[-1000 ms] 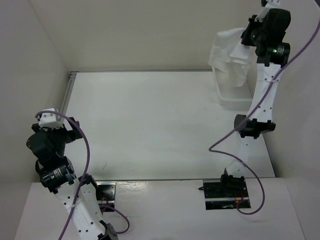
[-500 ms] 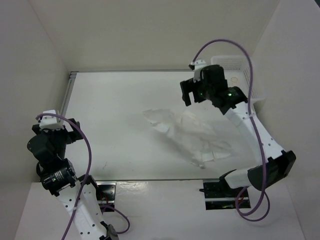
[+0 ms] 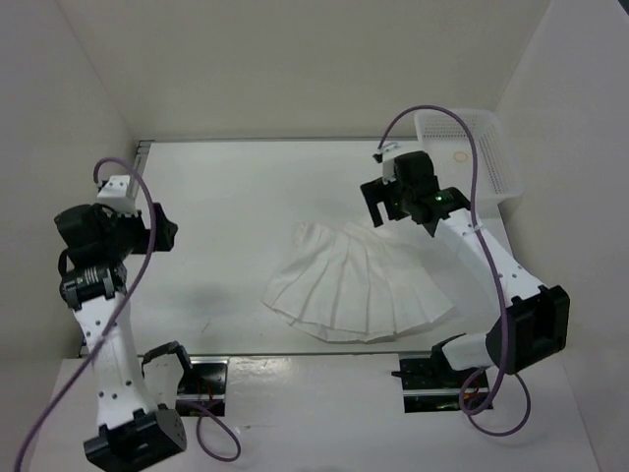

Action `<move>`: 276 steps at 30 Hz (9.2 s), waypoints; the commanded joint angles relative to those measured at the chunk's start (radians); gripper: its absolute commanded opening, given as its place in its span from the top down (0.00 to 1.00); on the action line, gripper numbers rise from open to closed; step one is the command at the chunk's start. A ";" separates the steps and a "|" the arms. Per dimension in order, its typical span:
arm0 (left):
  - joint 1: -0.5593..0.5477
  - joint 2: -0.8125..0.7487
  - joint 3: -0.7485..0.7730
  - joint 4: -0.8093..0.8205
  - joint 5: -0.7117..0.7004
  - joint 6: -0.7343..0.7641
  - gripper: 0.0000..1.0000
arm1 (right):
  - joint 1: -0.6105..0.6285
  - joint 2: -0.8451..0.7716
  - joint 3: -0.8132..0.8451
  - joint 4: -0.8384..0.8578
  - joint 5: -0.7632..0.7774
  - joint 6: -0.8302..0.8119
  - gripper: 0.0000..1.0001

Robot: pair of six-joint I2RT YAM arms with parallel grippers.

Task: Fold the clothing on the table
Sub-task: Move the skirt to the center of the board, then flatten the skirt out

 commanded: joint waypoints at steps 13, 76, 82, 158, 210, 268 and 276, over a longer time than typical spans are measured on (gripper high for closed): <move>-0.511 0.517 0.184 -0.046 -0.033 0.113 0.01 | 0.180 0.217 0.011 0.115 0.039 0.017 0.02; -0.676 1.304 0.560 0.026 -0.179 -0.134 1.00 | -0.075 0.071 -0.134 0.123 -0.139 -0.010 0.02; -0.654 1.293 0.563 -0.054 -0.202 -0.088 0.97 | 0.058 0.224 -0.039 0.132 -0.021 -0.010 0.02; -0.455 1.086 0.397 -0.040 -0.112 -0.099 0.20 | 0.140 0.933 0.701 -0.067 0.052 0.054 0.22; -0.458 1.262 0.655 0.110 0.300 -0.169 0.01 | 0.373 0.490 0.514 -0.001 0.246 -0.056 1.00; -0.614 1.741 1.067 -0.045 0.215 0.041 1.00 | 0.424 0.327 0.368 0.035 0.205 -0.049 1.00; -0.581 1.452 0.985 -0.017 0.178 -0.002 1.00 | 0.424 0.240 0.395 0.014 0.278 -0.067 1.00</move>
